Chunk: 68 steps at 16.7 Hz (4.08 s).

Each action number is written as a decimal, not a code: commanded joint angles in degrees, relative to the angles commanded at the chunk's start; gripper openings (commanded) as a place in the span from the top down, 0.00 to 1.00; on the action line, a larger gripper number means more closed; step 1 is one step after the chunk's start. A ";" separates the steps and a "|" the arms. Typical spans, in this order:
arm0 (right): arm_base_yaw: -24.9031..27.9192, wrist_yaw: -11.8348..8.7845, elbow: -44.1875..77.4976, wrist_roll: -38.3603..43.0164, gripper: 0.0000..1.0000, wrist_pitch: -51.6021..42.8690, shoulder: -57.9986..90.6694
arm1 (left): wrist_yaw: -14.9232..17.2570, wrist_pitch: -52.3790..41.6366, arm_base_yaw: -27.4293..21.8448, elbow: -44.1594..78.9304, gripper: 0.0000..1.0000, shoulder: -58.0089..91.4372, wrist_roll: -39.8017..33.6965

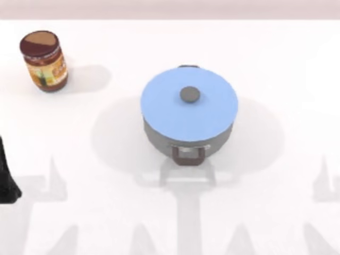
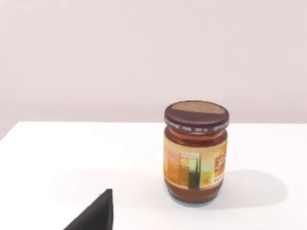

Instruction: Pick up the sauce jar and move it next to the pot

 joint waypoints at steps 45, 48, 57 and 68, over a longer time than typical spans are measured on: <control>0.00 0.00 0.00 0.00 0.00 0.00 0.00 | 3.60 -89.32 -0.67 166.28 0.00 155.88 15.35; 0.00 0.00 0.00 0.00 0.00 0.00 0.00 | 3.60 -89.32 -0.67 166.28 0.00 155.88 15.35; 0.00 0.00 0.00 0.00 0.00 0.00 0.00 | 3.52 -79.65 -0.89 153.35 0.00 152.96 15.13; 0.00 0.00 0.00 0.00 0.00 0.00 0.00 | 3.48 -73.32 -0.90 145.67 0.23 151.28 15.10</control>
